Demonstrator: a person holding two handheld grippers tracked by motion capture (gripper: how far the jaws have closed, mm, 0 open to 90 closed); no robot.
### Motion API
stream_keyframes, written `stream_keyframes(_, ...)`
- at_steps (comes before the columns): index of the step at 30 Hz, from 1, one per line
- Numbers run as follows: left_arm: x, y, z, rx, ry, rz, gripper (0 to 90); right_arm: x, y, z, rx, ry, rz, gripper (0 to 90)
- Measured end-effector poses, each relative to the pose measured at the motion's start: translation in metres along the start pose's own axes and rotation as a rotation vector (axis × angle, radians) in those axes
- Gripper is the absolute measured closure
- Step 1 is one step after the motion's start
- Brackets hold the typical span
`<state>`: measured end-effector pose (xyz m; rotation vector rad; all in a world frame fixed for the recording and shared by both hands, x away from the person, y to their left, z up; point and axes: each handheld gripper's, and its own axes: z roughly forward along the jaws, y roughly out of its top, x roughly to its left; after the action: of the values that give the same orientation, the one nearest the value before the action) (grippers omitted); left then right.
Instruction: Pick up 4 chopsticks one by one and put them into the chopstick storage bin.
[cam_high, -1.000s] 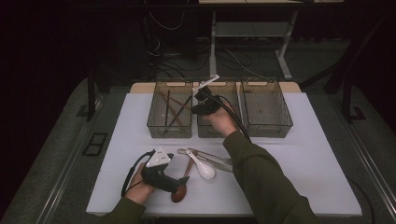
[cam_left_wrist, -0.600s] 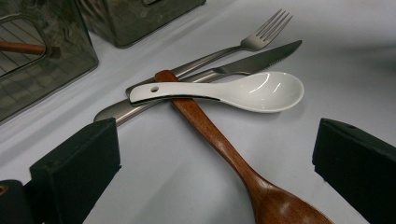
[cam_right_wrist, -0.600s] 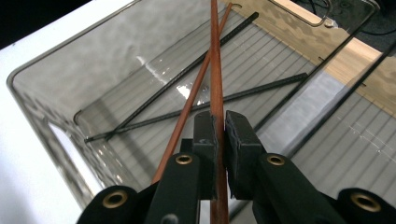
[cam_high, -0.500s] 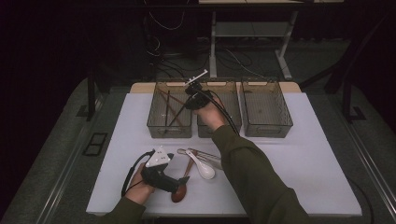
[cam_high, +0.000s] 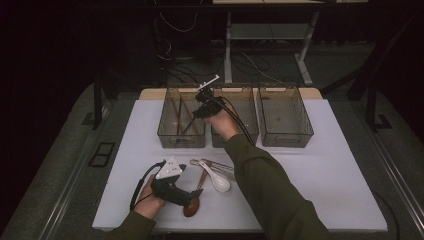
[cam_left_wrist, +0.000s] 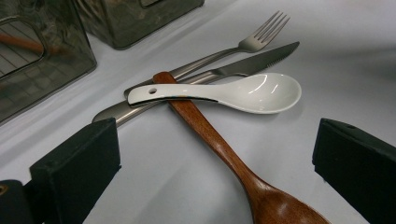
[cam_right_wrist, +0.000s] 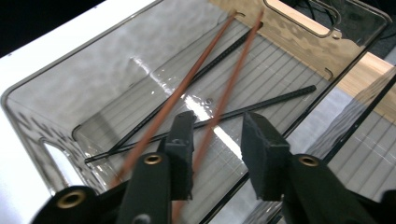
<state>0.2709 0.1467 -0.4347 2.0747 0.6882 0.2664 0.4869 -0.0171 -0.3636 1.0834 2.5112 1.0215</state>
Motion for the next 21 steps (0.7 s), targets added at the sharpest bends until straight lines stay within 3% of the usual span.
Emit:
stream_keyframes(11, 0.000, -0.001, 0.000, 0.004, 0.002, -0.003, 0.0, -0.005, -0.009, -0.017, -0.056, 0.066, -0.001, 47.2)
stream_keyframes(21, 0.001, -0.002, 0.000, 0.004, 0.009, -0.008, 0.0, -0.011, -0.031, -0.041, -0.096, 0.127, -0.033, 39.5)
